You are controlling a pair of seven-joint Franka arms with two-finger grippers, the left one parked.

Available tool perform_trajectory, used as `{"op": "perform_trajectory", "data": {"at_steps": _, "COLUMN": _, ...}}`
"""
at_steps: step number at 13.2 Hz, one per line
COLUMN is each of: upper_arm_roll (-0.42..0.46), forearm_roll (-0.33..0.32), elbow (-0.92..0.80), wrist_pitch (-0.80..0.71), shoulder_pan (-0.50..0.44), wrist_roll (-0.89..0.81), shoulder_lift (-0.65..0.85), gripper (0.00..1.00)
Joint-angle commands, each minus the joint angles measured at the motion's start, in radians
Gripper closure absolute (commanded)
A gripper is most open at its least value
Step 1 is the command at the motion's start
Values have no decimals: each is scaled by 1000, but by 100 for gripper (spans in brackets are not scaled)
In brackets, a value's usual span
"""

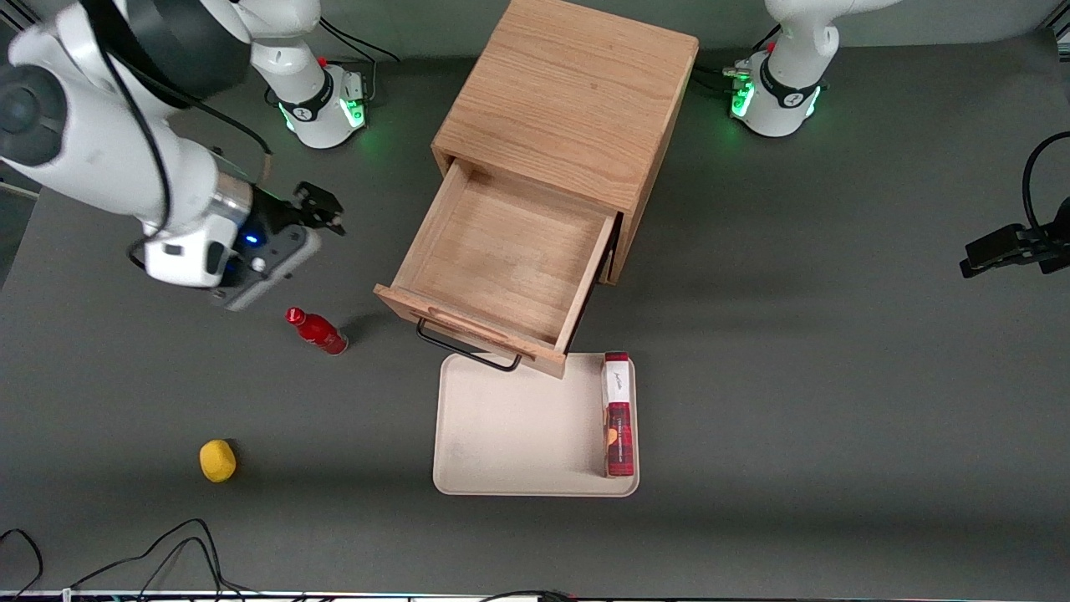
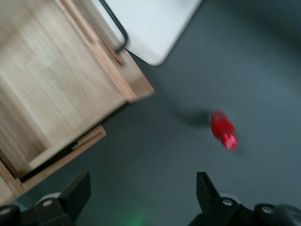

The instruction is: Open upper drawer

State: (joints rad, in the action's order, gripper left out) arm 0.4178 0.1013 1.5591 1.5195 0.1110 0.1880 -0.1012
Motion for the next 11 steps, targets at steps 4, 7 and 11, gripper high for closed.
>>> {"op": "perform_trajectory", "data": {"at_steps": 4, "upper_arm_roll": -2, "forearm_roll": 18, "elbow": 107, "wrist_pitch": -28, "shoulder_pan": 166, "wrist_roll": -151, "shoulder_lift": 103, "gripper": 0}}
{"op": "perform_trajectory", "data": {"at_steps": 7, "upper_arm_roll": -5, "forearm_roll": 15, "elbow": 107, "wrist_pitch": -42, "shoulder_pan": 288, "wrist_roll": -151, "shoulder_lift": 91, "gripper": 0}}
{"op": "perform_trajectory", "data": {"at_steps": 11, "upper_arm_roll": -2, "forearm_roll": -14, "elbow": 111, "wrist_pitch": -50, "shoulder_pan": 357, "wrist_roll": -154, "shoulder_lift": 87, "gripper": 0}}
